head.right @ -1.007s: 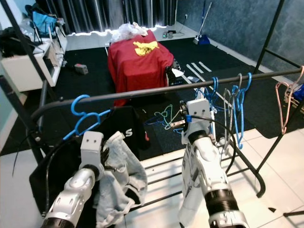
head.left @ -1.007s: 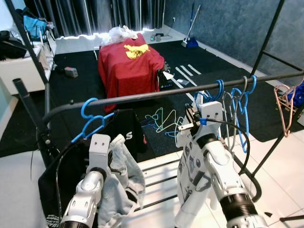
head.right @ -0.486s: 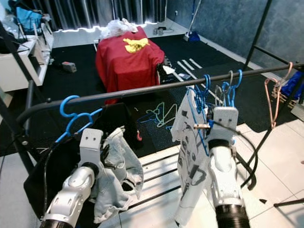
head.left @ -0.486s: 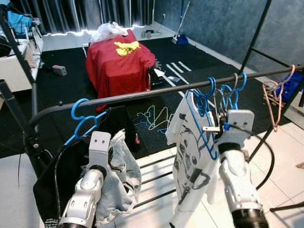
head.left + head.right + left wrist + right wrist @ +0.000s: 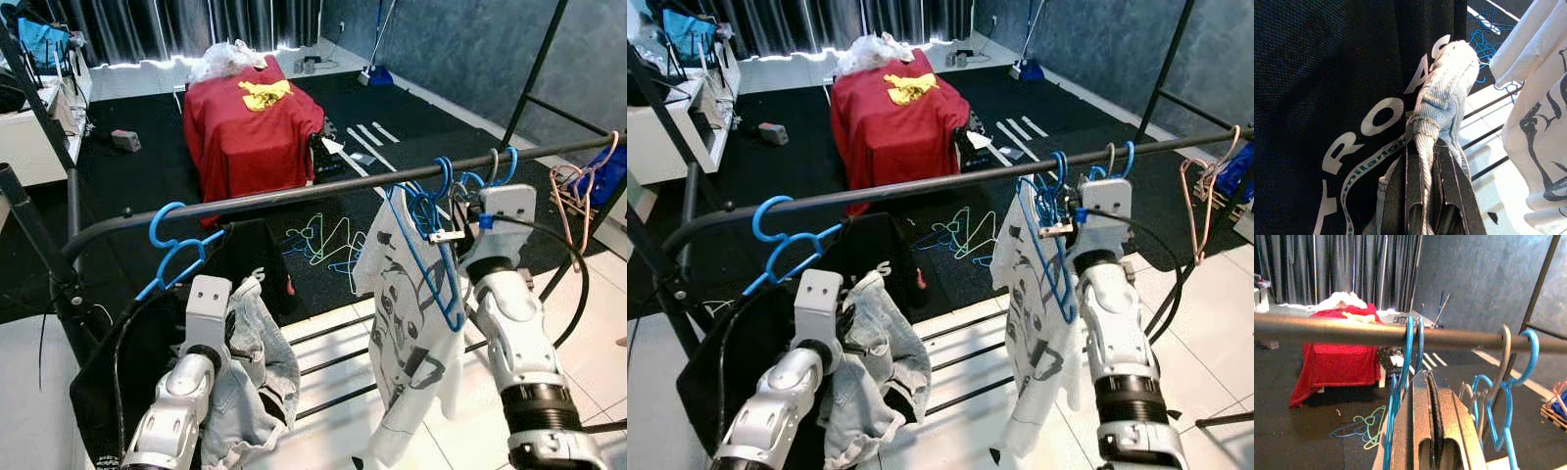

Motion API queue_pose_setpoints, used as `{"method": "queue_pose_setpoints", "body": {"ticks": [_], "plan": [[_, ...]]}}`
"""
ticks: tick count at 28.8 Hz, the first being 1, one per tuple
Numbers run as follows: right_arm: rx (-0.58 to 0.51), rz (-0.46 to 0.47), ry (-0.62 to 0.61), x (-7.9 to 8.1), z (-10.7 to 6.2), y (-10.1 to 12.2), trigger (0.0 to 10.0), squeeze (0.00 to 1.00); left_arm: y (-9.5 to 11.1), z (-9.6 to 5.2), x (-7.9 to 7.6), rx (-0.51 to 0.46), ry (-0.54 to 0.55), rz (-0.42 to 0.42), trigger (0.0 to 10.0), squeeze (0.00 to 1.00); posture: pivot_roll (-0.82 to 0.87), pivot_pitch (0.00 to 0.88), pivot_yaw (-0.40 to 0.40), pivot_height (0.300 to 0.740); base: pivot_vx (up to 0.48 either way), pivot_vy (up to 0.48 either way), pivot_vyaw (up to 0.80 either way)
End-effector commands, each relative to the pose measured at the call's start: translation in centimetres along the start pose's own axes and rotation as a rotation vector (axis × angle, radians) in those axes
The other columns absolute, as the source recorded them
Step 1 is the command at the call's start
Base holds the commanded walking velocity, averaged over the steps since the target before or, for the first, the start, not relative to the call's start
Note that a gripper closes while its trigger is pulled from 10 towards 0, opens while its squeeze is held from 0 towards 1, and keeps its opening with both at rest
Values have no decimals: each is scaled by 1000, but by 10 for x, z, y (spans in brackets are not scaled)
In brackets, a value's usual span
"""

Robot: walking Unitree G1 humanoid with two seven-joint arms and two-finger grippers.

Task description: Hang hanger

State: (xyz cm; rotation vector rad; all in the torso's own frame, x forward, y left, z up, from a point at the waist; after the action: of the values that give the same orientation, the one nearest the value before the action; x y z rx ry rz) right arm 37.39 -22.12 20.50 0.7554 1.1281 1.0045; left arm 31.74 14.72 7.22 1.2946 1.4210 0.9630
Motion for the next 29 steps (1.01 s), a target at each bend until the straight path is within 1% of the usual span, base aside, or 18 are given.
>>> {"method": "queue_pose_setpoints", "body": {"ticks": [1,8,11,18,25,29], "plan": [[13,20,4,-1,2,-3,0,0,7,-2,4,-22,8,20,10000,0,26,47,2,740,0,0,0],[6,36,14,0,4,-2,0,0,7,-2,5,-20,8,23,10000,0,32,42,3,740,0,0,0],[4,46,38,0,10,-1,0,0,7,-1,5,-18,6,27,10000,0,34,42,8,740,0,0,0],[7,38,46,-5,19,0,0,0,8,-1,6,-18,8,29,10000,0,40,48,8,740,0,0,0],[7,35,46,-7,24,1,0,0,9,-1,8,-18,13,30,10000,0,40,51,4,740,0,0,0],[5,49,62,2,21,0,0,0,9,-1,9,-17,18,29,10000,0,41,54,5,740,0,0,0]]}}
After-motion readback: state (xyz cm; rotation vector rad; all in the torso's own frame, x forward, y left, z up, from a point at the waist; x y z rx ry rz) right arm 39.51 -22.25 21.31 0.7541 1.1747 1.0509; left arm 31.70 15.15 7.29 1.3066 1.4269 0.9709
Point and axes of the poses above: a point about 5 cm out from each wrist's last joint towards the gripper, its own z axis pointing out of the wrist towards the gripper, its own y axis along the axis of the wrist's last joint, x = y × z, the point moved 3 cm from there along z, pointing out of the wrist towards the gripper, and after that the axes turned 12 degrees about -z, right-handed, at the moved point
